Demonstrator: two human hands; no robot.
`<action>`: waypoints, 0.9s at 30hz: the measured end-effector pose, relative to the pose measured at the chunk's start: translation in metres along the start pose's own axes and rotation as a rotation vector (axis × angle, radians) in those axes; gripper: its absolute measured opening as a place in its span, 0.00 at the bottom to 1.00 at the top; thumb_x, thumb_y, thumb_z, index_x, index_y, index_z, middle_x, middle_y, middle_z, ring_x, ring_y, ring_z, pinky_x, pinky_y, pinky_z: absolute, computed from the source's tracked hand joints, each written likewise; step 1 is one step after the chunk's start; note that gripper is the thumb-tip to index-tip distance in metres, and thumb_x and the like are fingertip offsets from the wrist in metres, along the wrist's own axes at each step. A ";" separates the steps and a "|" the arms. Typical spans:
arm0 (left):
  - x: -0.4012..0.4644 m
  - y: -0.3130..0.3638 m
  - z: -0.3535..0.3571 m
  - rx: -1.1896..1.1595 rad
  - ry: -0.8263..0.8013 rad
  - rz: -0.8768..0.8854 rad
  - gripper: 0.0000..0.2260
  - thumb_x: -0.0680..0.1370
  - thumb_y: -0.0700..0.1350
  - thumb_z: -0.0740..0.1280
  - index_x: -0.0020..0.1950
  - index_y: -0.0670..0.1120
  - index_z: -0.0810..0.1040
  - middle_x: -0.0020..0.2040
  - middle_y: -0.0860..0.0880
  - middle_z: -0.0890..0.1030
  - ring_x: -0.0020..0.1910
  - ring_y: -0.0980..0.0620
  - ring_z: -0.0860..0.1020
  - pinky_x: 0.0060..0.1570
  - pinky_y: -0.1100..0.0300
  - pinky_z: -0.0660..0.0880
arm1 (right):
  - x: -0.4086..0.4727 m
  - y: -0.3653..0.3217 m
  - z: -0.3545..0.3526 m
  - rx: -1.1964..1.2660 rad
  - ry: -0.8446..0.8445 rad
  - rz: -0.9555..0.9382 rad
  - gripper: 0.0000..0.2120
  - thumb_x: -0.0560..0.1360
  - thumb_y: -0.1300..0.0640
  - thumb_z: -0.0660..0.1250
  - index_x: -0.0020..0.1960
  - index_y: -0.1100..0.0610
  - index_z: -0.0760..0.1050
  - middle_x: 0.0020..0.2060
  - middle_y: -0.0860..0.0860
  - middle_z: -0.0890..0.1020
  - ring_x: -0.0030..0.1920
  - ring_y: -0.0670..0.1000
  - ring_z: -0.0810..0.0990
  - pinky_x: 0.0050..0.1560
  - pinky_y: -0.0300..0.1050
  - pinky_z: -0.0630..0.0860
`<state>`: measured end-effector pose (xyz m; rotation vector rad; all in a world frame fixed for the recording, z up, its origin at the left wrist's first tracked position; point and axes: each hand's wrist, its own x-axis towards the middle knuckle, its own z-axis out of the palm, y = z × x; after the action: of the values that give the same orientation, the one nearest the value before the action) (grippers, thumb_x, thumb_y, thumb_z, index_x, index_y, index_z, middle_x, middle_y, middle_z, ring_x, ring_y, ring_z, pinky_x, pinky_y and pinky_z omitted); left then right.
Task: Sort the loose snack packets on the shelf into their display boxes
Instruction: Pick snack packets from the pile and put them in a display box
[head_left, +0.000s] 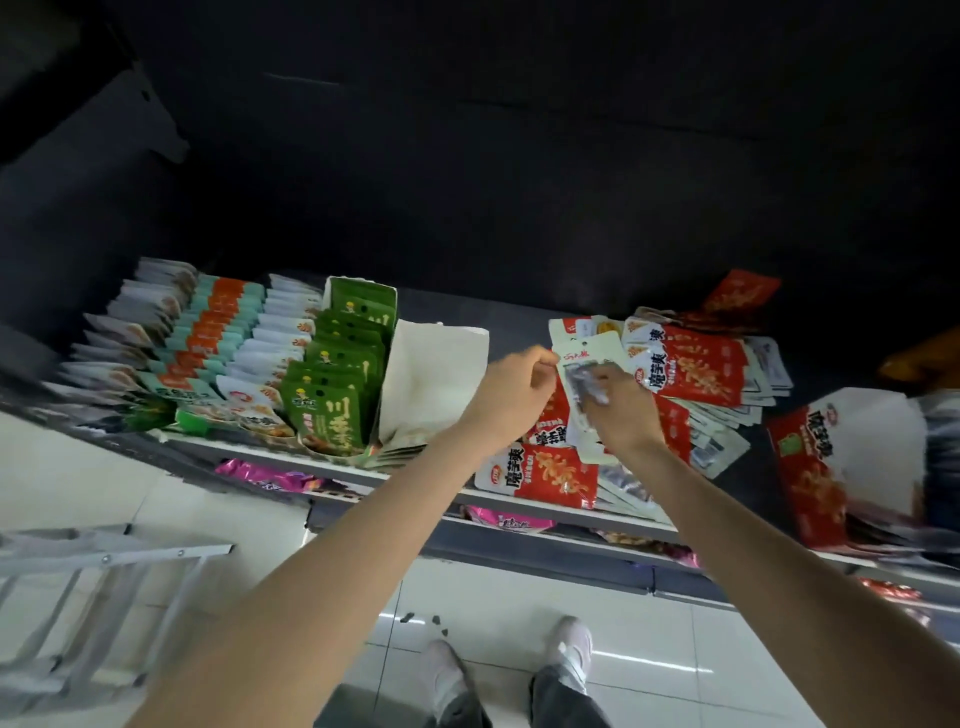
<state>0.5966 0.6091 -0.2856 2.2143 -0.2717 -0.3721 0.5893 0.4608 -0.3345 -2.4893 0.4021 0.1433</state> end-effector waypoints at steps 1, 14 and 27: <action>0.009 0.002 0.012 -0.001 -0.026 -0.056 0.14 0.81 0.43 0.58 0.66 0.43 0.71 0.64 0.47 0.76 0.62 0.49 0.75 0.59 0.60 0.70 | 0.007 0.010 0.004 -0.069 -0.018 0.021 0.23 0.75 0.57 0.66 0.68 0.58 0.66 0.62 0.59 0.76 0.62 0.57 0.74 0.59 0.45 0.72; 0.055 -0.013 0.068 -0.388 -0.053 -0.510 0.13 0.78 0.38 0.61 0.63 0.40 0.73 0.59 0.45 0.77 0.58 0.47 0.76 0.54 0.60 0.69 | 0.020 0.032 -0.006 -0.547 -0.155 -0.198 0.15 0.78 0.68 0.55 0.64 0.66 0.69 0.56 0.63 0.77 0.55 0.61 0.78 0.54 0.51 0.76; 0.008 0.003 -0.043 -0.418 0.405 -0.051 0.05 0.75 0.38 0.67 0.46 0.44 0.72 0.47 0.48 0.82 0.47 0.52 0.81 0.45 0.54 0.80 | -0.008 -0.046 -0.058 0.565 -0.143 -0.074 0.06 0.77 0.61 0.64 0.53 0.57 0.77 0.48 0.50 0.83 0.46 0.48 0.82 0.46 0.44 0.79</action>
<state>0.6192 0.6355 -0.2590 1.8323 0.0781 0.0025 0.5973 0.4641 -0.2604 -1.9211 0.2459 0.1519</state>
